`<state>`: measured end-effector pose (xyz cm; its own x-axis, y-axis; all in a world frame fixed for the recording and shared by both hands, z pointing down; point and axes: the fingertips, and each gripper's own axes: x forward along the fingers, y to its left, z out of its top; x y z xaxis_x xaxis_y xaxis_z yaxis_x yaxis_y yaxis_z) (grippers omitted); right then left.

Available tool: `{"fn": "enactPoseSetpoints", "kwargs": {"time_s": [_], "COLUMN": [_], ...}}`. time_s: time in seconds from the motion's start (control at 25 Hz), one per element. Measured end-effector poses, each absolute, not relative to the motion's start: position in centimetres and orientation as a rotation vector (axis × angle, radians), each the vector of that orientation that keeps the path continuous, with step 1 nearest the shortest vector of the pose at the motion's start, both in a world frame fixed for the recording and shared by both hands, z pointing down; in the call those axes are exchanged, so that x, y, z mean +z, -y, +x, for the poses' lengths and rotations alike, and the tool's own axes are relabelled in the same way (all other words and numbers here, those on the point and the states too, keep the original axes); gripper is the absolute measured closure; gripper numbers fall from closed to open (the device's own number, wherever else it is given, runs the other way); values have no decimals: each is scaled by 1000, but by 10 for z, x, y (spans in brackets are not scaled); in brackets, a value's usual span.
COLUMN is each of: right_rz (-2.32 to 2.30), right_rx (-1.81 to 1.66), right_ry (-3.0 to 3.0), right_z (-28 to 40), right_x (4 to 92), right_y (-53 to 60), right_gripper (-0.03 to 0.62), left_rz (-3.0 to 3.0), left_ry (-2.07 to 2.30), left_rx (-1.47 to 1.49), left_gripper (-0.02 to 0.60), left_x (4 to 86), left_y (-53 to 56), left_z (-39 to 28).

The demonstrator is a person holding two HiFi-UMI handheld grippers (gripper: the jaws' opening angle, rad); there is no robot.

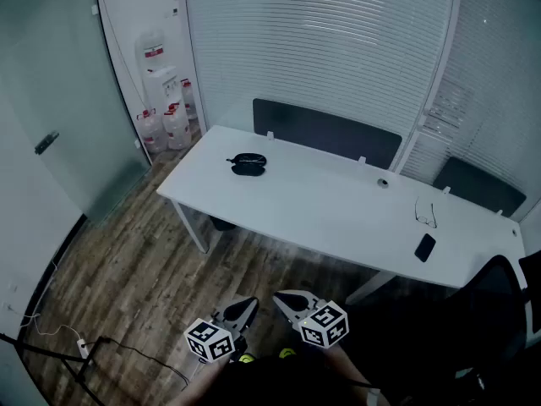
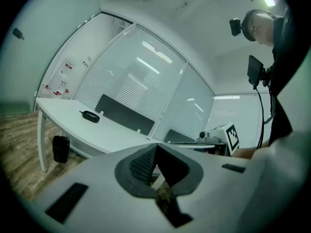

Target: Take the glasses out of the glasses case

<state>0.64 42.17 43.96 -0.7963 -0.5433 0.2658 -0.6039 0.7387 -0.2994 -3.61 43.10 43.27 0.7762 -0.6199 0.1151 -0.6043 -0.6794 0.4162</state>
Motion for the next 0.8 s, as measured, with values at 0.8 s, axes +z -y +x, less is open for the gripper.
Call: {"fn": "enactPoseSetpoints", "kwargs": {"time_s": [0.8], "right_rz": [779], "right_rx": [607], "right_ry": [2732], "right_z": [18], "right_x": [457], "right_y": [-415], "right_gripper": [574], "left_rz": [2475], "left_ry": [1000], "left_rx": [-26], "left_gripper": [572], "left_x": [442], "left_y": [-425], "left_z": [-11]}}
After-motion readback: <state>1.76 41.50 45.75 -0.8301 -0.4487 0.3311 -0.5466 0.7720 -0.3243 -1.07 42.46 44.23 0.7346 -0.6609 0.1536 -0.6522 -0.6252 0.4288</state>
